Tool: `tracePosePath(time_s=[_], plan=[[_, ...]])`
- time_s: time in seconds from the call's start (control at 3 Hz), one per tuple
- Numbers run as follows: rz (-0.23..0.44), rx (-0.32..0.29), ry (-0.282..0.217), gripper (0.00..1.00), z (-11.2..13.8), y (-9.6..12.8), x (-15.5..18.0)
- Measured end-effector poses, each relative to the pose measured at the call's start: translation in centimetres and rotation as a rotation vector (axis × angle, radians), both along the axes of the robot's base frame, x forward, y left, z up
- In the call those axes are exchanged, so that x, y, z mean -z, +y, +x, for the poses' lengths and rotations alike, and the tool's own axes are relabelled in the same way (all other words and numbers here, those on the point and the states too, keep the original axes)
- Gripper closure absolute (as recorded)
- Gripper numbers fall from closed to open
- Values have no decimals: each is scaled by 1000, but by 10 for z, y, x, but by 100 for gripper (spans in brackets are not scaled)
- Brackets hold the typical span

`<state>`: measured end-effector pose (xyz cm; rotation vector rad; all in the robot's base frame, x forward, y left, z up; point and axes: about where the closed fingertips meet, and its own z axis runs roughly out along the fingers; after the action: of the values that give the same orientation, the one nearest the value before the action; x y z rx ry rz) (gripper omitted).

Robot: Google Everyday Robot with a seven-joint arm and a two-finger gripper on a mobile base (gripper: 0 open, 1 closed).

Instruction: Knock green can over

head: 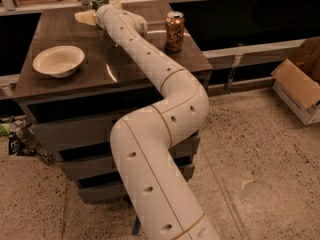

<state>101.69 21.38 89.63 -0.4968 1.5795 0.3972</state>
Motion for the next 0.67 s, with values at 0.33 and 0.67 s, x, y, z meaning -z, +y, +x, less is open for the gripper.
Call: tracePosePath(time_s=[0.33, 0.67], plan=[[-10, -9, -18, 16, 3, 6, 2], [-18, -18, -33, 40, 4, 8, 3]])
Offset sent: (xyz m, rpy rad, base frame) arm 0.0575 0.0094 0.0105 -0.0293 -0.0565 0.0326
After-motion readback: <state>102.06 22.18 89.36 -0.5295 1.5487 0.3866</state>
